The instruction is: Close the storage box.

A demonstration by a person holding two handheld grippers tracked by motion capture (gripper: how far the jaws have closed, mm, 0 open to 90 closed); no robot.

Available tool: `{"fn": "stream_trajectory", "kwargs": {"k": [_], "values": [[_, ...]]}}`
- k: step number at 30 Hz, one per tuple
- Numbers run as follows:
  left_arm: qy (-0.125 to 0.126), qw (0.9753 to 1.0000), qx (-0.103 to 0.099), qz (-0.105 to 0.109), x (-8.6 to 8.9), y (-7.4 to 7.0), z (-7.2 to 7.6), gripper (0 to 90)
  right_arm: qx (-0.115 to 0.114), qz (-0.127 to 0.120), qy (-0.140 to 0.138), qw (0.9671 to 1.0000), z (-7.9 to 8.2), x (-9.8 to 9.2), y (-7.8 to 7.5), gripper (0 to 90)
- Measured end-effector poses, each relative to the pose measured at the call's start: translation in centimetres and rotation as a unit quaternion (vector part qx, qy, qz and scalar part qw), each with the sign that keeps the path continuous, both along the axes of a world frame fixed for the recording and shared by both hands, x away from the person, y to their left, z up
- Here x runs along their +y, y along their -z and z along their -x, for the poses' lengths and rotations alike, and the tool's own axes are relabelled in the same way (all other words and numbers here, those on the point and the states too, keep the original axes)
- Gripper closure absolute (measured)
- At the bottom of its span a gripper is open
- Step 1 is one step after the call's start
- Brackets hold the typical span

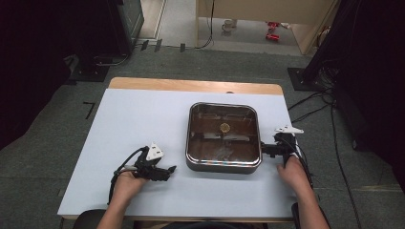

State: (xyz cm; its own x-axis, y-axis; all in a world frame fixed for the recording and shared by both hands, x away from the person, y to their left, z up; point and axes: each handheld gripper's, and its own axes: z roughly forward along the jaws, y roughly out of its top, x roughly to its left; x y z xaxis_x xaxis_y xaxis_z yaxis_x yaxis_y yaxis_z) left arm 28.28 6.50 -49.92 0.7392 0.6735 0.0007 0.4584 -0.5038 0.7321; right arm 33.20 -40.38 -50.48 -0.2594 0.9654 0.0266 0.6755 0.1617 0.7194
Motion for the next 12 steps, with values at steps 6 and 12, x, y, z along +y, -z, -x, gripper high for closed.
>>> {"fn": "stream_trajectory", "kwargs": {"k": [6,12], "values": [[-0.006,1.0000,0.001,0.000,-0.06,0.00,0.08,17.2,0.000,0.000,0.000,1.0000,0.00,0.00,0.00,7.4],[-0.015,0.9999,0.003,-0.001,-0.07,0.04,0.00,13.6,0.000,0.000,0.000,1.0000,0.00,0.00,0.00,7.4]]}}
